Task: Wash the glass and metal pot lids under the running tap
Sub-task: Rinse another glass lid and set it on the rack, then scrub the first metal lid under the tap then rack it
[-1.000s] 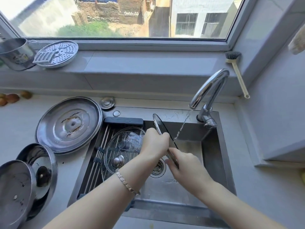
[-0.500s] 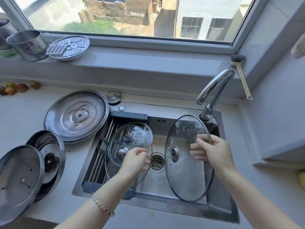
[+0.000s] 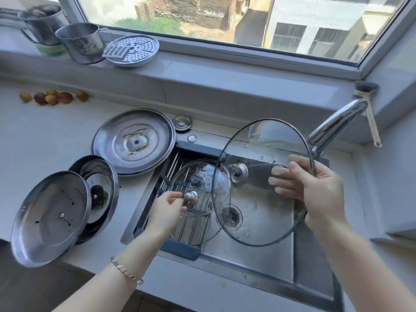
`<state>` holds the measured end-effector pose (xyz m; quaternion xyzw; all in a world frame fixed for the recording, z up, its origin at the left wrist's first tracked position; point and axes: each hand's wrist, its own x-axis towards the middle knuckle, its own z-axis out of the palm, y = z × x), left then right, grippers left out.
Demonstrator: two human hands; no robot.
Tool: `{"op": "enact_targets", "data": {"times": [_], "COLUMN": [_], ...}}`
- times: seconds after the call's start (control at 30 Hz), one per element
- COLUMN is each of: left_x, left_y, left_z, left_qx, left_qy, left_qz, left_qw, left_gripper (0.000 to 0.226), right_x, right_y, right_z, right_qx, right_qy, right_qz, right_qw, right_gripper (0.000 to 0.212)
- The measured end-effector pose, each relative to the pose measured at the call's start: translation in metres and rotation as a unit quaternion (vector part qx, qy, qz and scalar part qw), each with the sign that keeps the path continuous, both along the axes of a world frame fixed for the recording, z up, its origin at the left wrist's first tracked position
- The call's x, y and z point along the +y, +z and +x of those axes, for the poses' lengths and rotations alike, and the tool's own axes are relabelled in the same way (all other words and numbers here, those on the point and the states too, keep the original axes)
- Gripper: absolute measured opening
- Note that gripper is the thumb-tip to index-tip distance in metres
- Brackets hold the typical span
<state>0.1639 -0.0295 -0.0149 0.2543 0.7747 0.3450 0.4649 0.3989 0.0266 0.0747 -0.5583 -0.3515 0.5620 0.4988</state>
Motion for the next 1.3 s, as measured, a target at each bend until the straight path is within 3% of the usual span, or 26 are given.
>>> {"op": "enact_targets", "data": {"times": [0.13,0.3,0.7,0.77,0.83,1.0,1.07,1.13,1.2,1.23,1.3], "left_x": [-0.008,-0.019,-0.021,-0.019,-0.016,-0.010,-0.010,-0.014,-0.018,-0.020,-0.020], "left_y": [-0.001,-0.010,-0.024,-0.026,-0.027,-0.025,-0.023,-0.022,-0.023,-0.021,-0.019], "left_z": [-0.025,-0.048,-0.080,-0.080,-0.078,-0.072,-0.072,-0.075,-0.084,-0.091,-0.111], "left_qx": [0.008,-0.004,-0.006,-0.012,-0.017,-0.016,-0.017,0.009,0.111,0.208,0.416], "left_qy": [0.026,0.025,-0.009,-0.016,-0.022,-0.038,-0.042,-0.065,-0.123,-0.151,-0.165], "left_qz": [0.001,-0.016,-0.032,-0.036,-0.037,-0.027,-0.023,-0.022,-0.029,-0.028,0.019], "left_qw": [1.000,1.000,0.999,0.999,0.999,0.999,0.999,0.998,0.986,0.966,0.894], "left_gripper": [0.015,0.016,0.021,0.021,0.023,0.027,0.025,0.021,0.021,0.023,0.022], "right_x": [0.015,0.022,0.029,0.028,0.026,0.025,0.026,0.028,0.029,0.029,0.029], "right_y": [-0.041,-0.094,-0.155,-0.162,-0.167,-0.161,-0.155,-0.151,-0.142,-0.137,-0.126], "right_z": [-0.034,-0.083,-0.135,-0.131,-0.130,-0.127,-0.122,-0.120,-0.121,-0.123,-0.128], "right_qx": [0.111,0.125,0.123,0.051,-0.099,-0.393,-0.460,-0.484,-0.528,-0.564,-0.613], "right_qy": [-0.032,-0.048,-0.028,-0.020,0.008,0.110,0.148,0.166,0.199,0.221,0.256], "right_qz": [-0.092,-0.179,-0.195,-0.202,-0.223,-0.258,-0.236,-0.212,-0.198,-0.182,-0.117], "right_qw": [0.989,0.975,0.973,0.978,0.970,0.875,0.843,0.833,0.802,0.775,0.738], "right_gripper": [0.005,0.007,0.006,0.010,0.020,0.053,0.056,0.058,0.068,0.074,0.070]}}
